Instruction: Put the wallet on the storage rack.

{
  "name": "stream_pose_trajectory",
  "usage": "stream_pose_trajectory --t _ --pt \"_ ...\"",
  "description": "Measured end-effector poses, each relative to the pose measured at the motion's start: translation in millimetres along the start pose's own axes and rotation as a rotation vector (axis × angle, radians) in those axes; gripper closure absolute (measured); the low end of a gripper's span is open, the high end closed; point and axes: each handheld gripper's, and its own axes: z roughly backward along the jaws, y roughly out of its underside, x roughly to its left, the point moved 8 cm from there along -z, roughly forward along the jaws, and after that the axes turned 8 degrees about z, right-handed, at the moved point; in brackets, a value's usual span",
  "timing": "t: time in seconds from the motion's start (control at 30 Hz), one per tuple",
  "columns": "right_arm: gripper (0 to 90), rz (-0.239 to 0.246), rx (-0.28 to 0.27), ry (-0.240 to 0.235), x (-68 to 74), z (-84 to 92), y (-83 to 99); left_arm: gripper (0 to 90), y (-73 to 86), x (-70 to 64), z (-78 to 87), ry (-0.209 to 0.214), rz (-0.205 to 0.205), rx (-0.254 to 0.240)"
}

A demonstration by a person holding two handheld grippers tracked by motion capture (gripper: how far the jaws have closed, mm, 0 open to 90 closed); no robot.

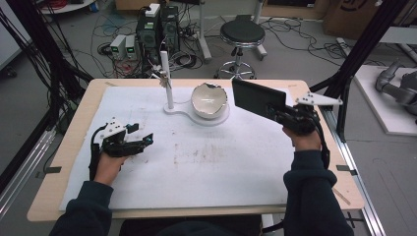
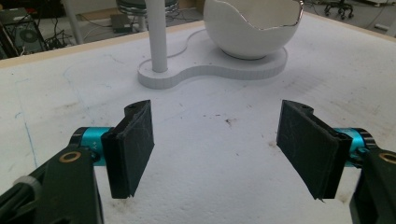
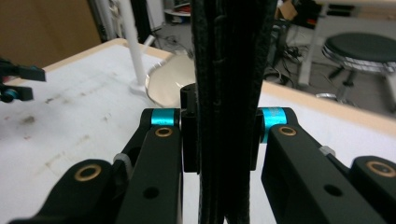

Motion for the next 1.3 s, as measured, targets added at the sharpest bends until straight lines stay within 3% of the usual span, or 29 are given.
stream_pose_trajectory --t 0.13,0.27,0.47,0.67,0.73,1.0,1.07,1.13,1.3 --pt "76.4 0.069 0.022 -0.025 3.6 -22.9 -28.7 27.3 -0.8 1.6 1.3 -0.003 0.001 -0.003" --pt "76.3 0.11 0.095 -0.049 8.2 -52.4 -42.4 27.3 -1.4 3.5 2.6 -0.003 0.003 -0.006" --pt "76.2 0.236 0.221 -0.07 17.7 -84.4 -44.2 27.3 -0.7 5.2 3.4 -0.003 0.008 -0.005" --pt "75.9 0.362 0.304 -0.072 23.4 -104.2 -38.8 27.3 -1.3 7.6 5.3 -0.006 0.014 -0.012" --pt "75.6 0.428 0.327 -0.066 24.8 -110.9 -37.0 27.3 -1.1 8.0 5.3 -0.006 0.016 -0.011" --pt "73.8 0.584 0.428 0.001 33.4 -136.7 -46.9 27.3 -0.6 7.5 4.7 -0.005 0.017 -0.008" --pt "73.4 0.62 0.449 -0.002 37.1 -145.0 -48.6 27.3 -0.6 7.6 4.7 -0.004 0.019 -0.008" --pt "72.2 0.627 0.455 -0.006 40.1 -151.2 -49.8 27.3 -0.5 7.8 4.9 -0.004 0.018 -0.006" --pt "62.8 0.547 0.426 -0.067 50.4 -160.1 -48.1 27.3 -0.3 7.4 4.7 0.0 0.017 -0.007"
